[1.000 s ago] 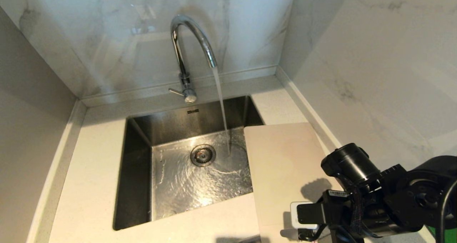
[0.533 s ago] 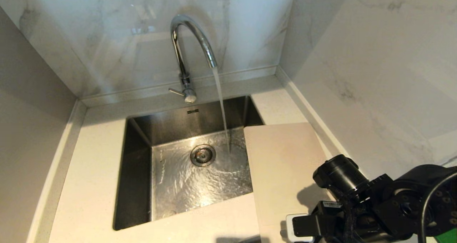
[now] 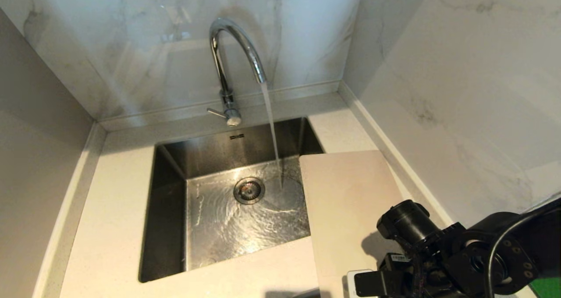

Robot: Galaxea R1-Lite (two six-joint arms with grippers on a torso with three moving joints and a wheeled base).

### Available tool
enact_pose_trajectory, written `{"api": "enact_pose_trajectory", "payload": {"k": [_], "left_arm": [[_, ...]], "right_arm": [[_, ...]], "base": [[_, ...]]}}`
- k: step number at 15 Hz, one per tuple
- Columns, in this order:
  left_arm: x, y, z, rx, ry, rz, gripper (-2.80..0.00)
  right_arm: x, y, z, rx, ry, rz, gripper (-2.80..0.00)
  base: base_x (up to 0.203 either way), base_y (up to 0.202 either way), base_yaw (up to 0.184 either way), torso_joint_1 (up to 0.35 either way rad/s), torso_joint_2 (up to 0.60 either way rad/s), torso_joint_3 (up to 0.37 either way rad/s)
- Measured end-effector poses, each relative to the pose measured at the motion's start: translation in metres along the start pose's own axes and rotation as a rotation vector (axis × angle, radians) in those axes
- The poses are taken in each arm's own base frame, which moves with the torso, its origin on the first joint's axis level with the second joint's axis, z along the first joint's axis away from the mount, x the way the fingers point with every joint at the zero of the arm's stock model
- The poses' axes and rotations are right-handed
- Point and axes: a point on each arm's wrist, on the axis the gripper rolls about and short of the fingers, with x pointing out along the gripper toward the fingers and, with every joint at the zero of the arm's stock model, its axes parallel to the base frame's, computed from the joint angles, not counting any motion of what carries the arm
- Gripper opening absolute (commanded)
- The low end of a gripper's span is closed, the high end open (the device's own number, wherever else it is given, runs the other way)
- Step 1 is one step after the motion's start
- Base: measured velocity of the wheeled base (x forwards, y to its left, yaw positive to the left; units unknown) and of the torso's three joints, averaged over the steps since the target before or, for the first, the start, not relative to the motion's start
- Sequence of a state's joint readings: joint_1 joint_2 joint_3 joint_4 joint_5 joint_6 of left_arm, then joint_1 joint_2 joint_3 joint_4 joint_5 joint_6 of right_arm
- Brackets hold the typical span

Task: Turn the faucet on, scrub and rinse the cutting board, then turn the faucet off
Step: Pick up the cutting board

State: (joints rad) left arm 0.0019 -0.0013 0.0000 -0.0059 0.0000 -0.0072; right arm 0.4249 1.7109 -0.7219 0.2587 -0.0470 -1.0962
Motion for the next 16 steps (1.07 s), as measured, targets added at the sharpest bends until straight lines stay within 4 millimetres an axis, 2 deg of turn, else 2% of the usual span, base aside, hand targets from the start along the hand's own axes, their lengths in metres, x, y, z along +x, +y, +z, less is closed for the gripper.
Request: {"api": "enact_pose_trajectory", "payload": {"k": [16], "left_arm": [[0.0,0.0,0.0,0.0,0.0,0.0,-2.8]], "right_arm": [[0.0074,0.0105,0.0079,-0.049,0.011,0.043,0.0]], "base": [[0.0,0.0,0.0,0.0,0.0,0.0]]}}
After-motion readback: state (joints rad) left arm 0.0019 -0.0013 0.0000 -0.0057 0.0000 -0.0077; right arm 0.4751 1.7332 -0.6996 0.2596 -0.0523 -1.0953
